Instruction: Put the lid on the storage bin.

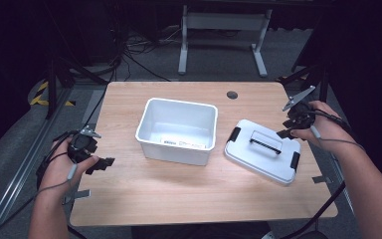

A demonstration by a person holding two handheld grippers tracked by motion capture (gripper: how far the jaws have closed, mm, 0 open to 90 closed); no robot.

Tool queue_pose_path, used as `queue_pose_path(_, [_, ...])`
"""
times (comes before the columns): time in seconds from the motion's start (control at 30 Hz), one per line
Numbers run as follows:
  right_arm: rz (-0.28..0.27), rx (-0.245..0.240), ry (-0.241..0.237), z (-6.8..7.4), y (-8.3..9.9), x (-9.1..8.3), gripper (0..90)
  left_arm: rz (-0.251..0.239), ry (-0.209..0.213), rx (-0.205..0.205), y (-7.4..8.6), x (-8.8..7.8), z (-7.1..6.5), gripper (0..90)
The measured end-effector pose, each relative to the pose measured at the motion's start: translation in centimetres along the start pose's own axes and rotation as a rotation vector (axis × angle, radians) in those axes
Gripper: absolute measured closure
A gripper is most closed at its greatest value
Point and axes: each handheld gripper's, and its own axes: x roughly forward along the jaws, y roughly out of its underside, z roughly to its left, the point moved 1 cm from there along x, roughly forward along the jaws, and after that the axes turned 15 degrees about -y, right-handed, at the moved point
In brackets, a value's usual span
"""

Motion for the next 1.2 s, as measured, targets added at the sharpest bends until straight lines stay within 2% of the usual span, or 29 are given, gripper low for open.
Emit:
queue_pose_path(0.37, [0.027, -0.037, -0.019, 1.1, -1.6, 0.5, 49.9, -0.001, 0.0, 0.013, -0.1, 0.0, -0.2, 21.8])
queue_pose_path(0.47, [0.04, -0.048, -0.032, 1.4, -2.0, 1.1, 49.6, -0.002, 0.003, 0.009, -0.2, 0.0, -0.3, 21.8])
queue_pose_path(0.7, [0.09, -0.062, -0.062, 1.9, -2.5, 3.0, 48.5, 0.001, 0.008, 0.028, -0.5, 0.3, -0.4, 21.8])
queue_pose_path(0.93, [0.163, -0.054, -0.068, 1.4, -2.4, 5.3, 48.3, 0.001, 0.018, 0.036, -0.9, 0.5, -0.6, 21.8])
queue_pose_path(1.2, [0.24, -0.021, -0.081, 0.3, -1.9, 8.2, 49.5, 0.012, 0.023, 0.047, -1.2, 0.8, -0.7, 21.2])
